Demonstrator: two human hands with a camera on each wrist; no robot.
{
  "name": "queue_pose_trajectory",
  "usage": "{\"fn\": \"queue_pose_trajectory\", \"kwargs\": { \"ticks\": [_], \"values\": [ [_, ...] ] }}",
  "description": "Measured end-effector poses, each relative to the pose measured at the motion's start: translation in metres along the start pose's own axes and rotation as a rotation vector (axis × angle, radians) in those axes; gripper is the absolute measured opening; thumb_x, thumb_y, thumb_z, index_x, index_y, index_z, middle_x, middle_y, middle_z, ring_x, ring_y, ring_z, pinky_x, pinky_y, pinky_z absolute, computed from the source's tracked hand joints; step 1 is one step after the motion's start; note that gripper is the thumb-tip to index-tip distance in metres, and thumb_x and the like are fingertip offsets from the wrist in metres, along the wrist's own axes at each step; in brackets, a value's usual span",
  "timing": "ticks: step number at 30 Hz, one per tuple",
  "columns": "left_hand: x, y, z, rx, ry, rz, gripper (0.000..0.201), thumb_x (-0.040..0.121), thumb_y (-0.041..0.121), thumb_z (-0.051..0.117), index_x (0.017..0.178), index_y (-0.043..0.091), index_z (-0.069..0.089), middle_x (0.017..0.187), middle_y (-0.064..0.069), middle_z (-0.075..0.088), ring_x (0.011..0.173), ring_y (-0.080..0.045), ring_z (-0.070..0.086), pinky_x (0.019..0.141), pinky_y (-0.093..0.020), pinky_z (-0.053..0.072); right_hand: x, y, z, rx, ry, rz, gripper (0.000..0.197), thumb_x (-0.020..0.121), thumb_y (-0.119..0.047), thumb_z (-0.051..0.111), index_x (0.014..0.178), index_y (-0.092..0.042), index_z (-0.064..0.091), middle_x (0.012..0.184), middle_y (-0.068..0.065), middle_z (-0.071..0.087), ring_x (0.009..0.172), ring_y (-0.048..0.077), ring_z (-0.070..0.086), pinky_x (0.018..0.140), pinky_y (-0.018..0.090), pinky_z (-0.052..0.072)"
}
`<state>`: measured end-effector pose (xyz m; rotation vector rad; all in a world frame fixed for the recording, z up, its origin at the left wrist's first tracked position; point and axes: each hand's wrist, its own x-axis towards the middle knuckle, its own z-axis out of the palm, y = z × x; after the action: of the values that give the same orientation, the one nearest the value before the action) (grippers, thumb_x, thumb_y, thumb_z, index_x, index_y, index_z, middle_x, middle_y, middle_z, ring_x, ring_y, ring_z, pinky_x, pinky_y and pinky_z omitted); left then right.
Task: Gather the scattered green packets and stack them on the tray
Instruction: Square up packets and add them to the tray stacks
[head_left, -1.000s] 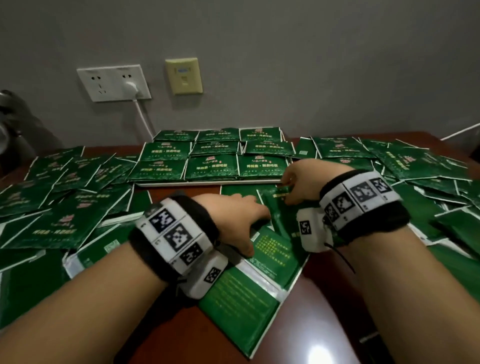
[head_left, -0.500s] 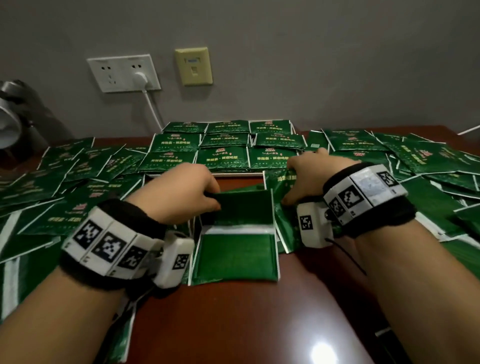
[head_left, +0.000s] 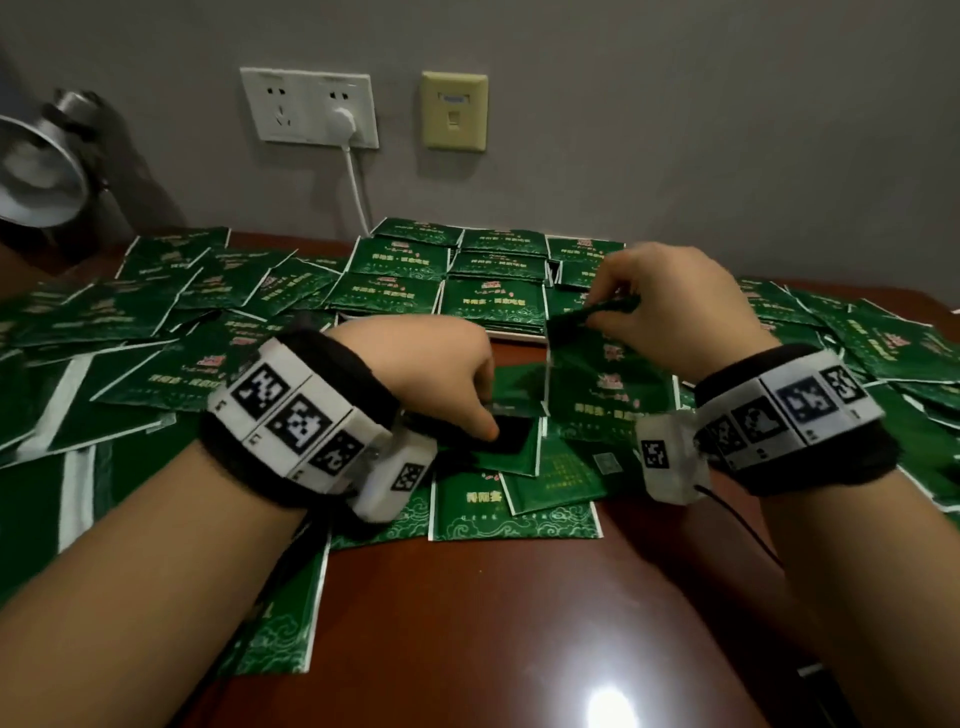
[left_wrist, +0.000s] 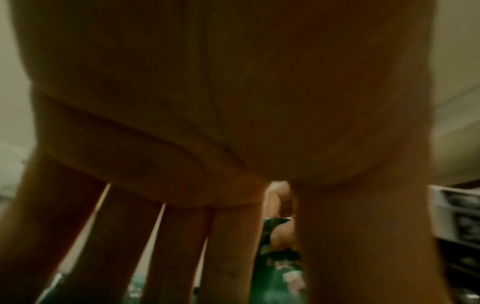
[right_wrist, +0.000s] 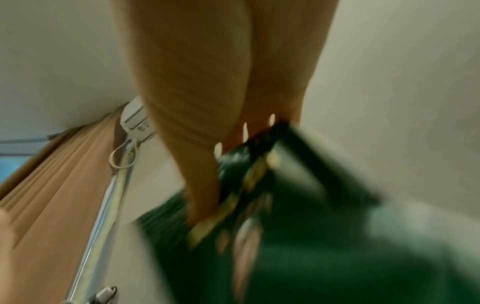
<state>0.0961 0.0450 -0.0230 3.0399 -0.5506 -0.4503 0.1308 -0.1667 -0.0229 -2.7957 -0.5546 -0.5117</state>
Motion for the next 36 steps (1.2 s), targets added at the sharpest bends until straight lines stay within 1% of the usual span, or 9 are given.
{"fn": "queue_pose_trajectory", "kwargs": {
  "ticks": [4,6,10,16,19,23,26,32,36],
  "values": [
    [-0.002,0.005,0.005,0.047,-0.082,0.049,0.058,0.074,0.055,0.074,0.124,0.028,0.062,0.119,0.010,0.063,0.104,-0.014,0.060,0.090,-0.034,0.052,-0.010,-0.006,-0.011,-0.088,-0.546,0.067,0.023,0.077,-0.039,0.076,0.096,-0.036,0.064,0.090,-0.014,0.063,0.083,0.011,0.061,0.075,0.033,0.053],
    [-0.003,0.003,0.005,0.022,-0.087,0.064,0.063,0.073,0.052,0.076,0.129,0.030,0.057,0.120,0.012,0.062,0.103,-0.013,0.060,0.090,-0.034,0.052,-0.014,-0.005,-0.011,-0.140,-0.606,0.091,0.030,0.079,-0.036,0.075,0.107,-0.031,0.066,0.101,-0.008,0.066,0.085,0.014,0.060,0.076,0.031,0.051],
    [-0.002,0.003,0.006,0.037,-0.074,0.043,0.069,0.072,0.052,0.077,0.133,0.029,0.053,0.123,0.010,0.059,0.104,-0.014,0.059,0.091,-0.036,0.052,-0.012,0.005,-0.010,-0.134,-0.432,0.128,0.022,0.083,-0.022,0.070,0.102,-0.033,0.067,0.104,-0.001,0.065,0.088,0.020,0.057,0.077,0.029,0.046],
    [-0.004,-0.001,0.005,0.041,-0.035,0.027,0.069,0.073,0.048,0.078,0.134,0.031,0.050,0.131,0.009,0.054,0.113,-0.016,0.054,0.095,-0.035,0.048,-0.014,0.010,-0.053,-0.023,0.160,0.142,0.015,0.084,-0.029,0.066,0.099,-0.026,0.069,0.088,-0.001,0.061,0.089,0.028,0.060,0.079,0.040,0.052],
    [-0.003,-0.001,0.006,0.020,-0.036,0.020,0.069,0.073,0.046,0.079,0.135,0.033,0.049,0.132,0.010,0.054,0.115,-0.015,0.054,0.096,-0.036,0.048,-0.019,0.000,-0.061,0.024,0.215,0.078,0.014,0.085,-0.026,0.066,0.099,-0.025,0.070,0.091,-0.001,0.066,0.087,0.023,0.060,0.079,0.038,0.052],
    [-0.003,-0.003,0.005,-0.004,-0.043,0.018,0.066,0.076,0.040,0.078,0.134,0.033,0.050,0.128,0.010,0.057,0.109,-0.014,0.058,0.094,-0.037,0.051,-0.020,-0.013,-0.057,-0.015,-0.154,0.042,0.010,0.086,-0.024,0.066,0.089,-0.034,0.064,0.081,-0.008,0.063,0.077,0.016,0.057,0.069,0.026,0.039],
    [-0.002,-0.004,0.005,0.009,-0.041,0.030,0.063,0.079,0.035,0.076,0.135,0.031,0.049,0.128,0.010,0.057,0.112,-0.013,0.057,0.095,-0.037,0.050,-0.019,-0.015,-0.034,-0.066,-0.482,0.092,0.010,0.088,-0.025,0.065,0.094,-0.033,0.068,0.083,-0.014,0.062,0.077,0.010,0.057,0.071,0.024,0.042],
    [0.000,-0.004,0.008,0.066,-0.055,0.040,0.064,0.078,0.035,0.076,0.136,0.033,0.049,0.131,0.010,0.054,0.112,-0.015,0.054,0.095,-0.037,0.050,-0.014,-0.014,0.004,-0.142,-0.678,0.117,0.067,0.074,-0.044,0.078,0.133,-0.027,0.051,0.122,-0.005,0.060,0.108,0.019,0.058,0.094,0.037,0.050],
    [0.002,-0.005,0.010,0.038,-0.076,0.030,0.068,0.075,0.036,0.079,0.135,0.034,0.048,0.125,0.011,0.057,0.107,-0.014,0.056,0.092,-0.037,0.052,-0.015,-0.018,0.013,-0.226,-0.793,0.112,0.069,0.067,-0.056,0.079,0.125,-0.026,0.057,0.098,-0.011,0.058,0.095,0.018,0.058,0.083,0.033,0.052]
  ]
}}
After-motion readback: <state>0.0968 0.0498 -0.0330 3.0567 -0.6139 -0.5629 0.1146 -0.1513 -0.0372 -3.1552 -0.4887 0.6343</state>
